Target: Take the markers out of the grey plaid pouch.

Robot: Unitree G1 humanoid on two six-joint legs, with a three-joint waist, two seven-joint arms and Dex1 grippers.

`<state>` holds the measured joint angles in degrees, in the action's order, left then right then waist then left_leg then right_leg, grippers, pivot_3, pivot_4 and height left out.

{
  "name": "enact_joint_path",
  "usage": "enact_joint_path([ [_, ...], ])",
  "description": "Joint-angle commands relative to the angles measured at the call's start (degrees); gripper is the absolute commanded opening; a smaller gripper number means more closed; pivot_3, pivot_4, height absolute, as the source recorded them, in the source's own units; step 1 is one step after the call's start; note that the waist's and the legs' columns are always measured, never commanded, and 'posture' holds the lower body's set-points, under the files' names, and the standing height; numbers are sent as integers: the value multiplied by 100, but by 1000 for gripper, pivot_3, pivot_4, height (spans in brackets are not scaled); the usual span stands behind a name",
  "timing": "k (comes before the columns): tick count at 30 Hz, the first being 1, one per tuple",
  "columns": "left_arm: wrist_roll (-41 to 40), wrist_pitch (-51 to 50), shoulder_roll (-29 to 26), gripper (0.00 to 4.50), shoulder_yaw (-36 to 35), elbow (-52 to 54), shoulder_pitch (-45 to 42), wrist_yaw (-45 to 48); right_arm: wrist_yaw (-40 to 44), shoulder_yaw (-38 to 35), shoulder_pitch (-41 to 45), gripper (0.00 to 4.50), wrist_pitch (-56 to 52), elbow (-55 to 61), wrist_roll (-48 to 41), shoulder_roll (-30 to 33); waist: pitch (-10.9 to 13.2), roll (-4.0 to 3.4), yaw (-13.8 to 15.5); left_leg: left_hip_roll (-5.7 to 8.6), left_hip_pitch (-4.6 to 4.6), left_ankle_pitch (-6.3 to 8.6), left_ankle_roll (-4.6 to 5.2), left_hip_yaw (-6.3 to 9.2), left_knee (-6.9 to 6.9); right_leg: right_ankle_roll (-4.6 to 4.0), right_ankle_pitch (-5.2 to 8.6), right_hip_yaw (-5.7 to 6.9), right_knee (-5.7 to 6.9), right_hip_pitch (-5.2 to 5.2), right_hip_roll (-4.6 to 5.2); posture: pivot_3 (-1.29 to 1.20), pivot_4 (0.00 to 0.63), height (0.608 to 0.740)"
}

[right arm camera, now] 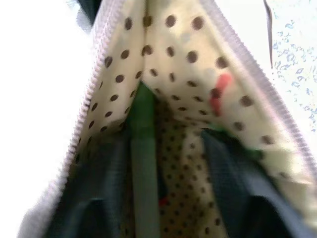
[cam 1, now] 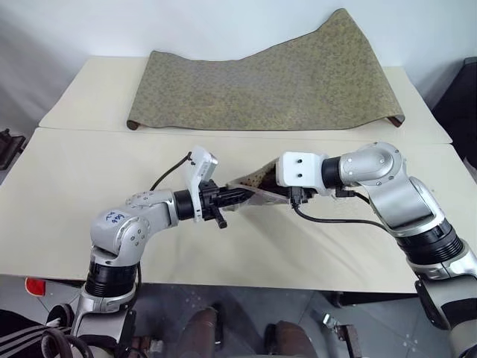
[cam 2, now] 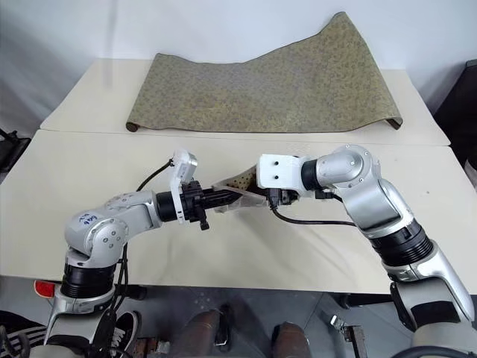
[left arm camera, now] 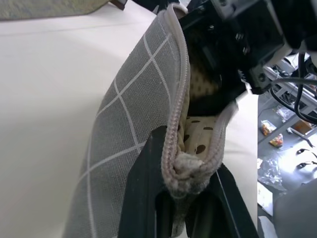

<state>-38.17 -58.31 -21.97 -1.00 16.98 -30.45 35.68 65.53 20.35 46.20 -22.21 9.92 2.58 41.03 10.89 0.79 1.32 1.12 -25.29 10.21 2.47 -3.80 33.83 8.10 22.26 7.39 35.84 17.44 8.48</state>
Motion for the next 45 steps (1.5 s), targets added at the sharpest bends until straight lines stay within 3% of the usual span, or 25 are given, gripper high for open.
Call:
enact_joint_path([
  [1,-102,176,-21,0,42,163,-63,121,-36,101,4,2235,217,147,190,-6,0,0,4,0,0,0,0,0,0,0,0,0,0,0,0,0,150,740],
  [21,-206,119,109,0,235,440,-66,-111,-640,1011,-36,2235,709,-858,1924,-651,0,0,-13,0,3,-1,-2,-1,0,0,0,-3,4,0,-2,0,150,740],
  [24,-216,116,100,0,226,447,-50,-136,-604,932,-44,1653,699,-920,1964,-647,0,0,-13,0,3,-1,-2,-1,0,0,0,-3,4,0,-2,0,150,740],
  [28,-196,129,68,0,215,403,-39,-134,-557,666,32,427,729,-778,1822,-580,0,0,-13,0,3,-1,-2,-1,0,0,0,-3,3,0,-2,0,150,740],
  [32,-65,199,32,0,252,315,-48,-166,-173,178,-43,442,217,-104,1083,-655,0,0,-7,0,3,-1,-2,0,0,0,0,-3,4,0,-2,0,150,740],
  [36,120,353,-12,0,282,156,-40,-219,293,-251,37,442,-205,486,550,-314,0,0,5,1,1,-1,-1,0,0,0,0,-2,3,0,-1,0,150,740],
  [41,184,471,-32,0,369,122,-24,-235,469,-434,153,442,-436,668,252,-104,0,0,1,1,2,0,-1,-1,-2,0,0,-2,0,-1,0,0,150,740],
  [45,180,530,83,0,363,92,-47,-383,381,-223,186,442,-150,510,506,56,0,0,-7,0,3,0,-2,-2,-3,0,0,-3,1,1,-1,0,150,740],
])
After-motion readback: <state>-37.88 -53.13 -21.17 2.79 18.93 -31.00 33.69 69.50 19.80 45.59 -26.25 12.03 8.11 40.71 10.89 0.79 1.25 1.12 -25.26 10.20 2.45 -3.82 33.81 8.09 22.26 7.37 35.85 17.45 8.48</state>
